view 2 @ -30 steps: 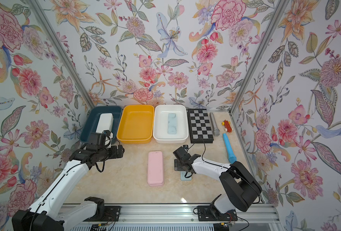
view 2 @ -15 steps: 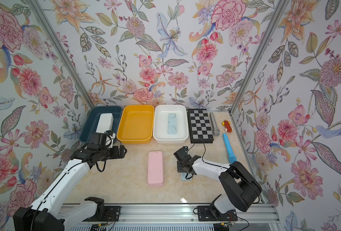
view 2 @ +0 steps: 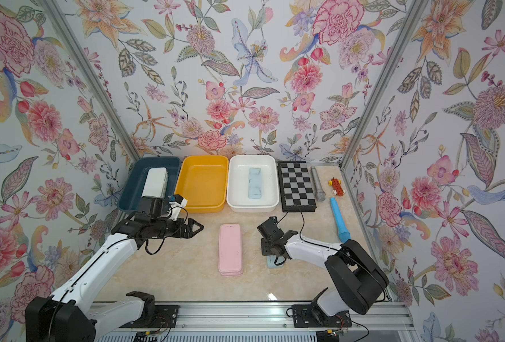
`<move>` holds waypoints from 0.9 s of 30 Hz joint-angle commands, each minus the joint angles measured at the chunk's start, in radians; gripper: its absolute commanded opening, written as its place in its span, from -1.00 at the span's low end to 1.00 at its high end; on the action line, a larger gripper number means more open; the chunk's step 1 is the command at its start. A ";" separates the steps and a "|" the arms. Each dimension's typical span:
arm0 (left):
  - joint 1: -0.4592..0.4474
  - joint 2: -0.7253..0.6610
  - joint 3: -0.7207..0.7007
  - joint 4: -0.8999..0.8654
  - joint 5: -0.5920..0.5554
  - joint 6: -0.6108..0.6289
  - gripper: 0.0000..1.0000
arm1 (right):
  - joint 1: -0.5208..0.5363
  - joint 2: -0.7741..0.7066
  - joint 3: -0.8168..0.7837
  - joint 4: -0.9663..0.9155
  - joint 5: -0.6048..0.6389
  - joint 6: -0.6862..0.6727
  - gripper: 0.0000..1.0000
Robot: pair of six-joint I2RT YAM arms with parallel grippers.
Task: Place the pencil cases by color into the storage box
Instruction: Pick up the pencil case from the center of the board, then place the pencil case at the storage box.
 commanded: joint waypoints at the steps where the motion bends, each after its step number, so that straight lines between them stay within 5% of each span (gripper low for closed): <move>1: -0.020 -0.006 0.015 0.014 0.072 0.034 0.97 | 0.009 -0.055 0.066 -0.064 0.015 -0.035 -0.30; 11: -0.048 0.039 0.032 0.014 0.037 0.044 0.97 | -0.024 -0.036 0.447 -0.243 0.051 -0.167 -0.29; 27: -0.054 0.058 0.056 0.012 -0.137 -0.001 0.97 | -0.201 0.566 1.160 -0.262 -0.094 -0.270 -0.30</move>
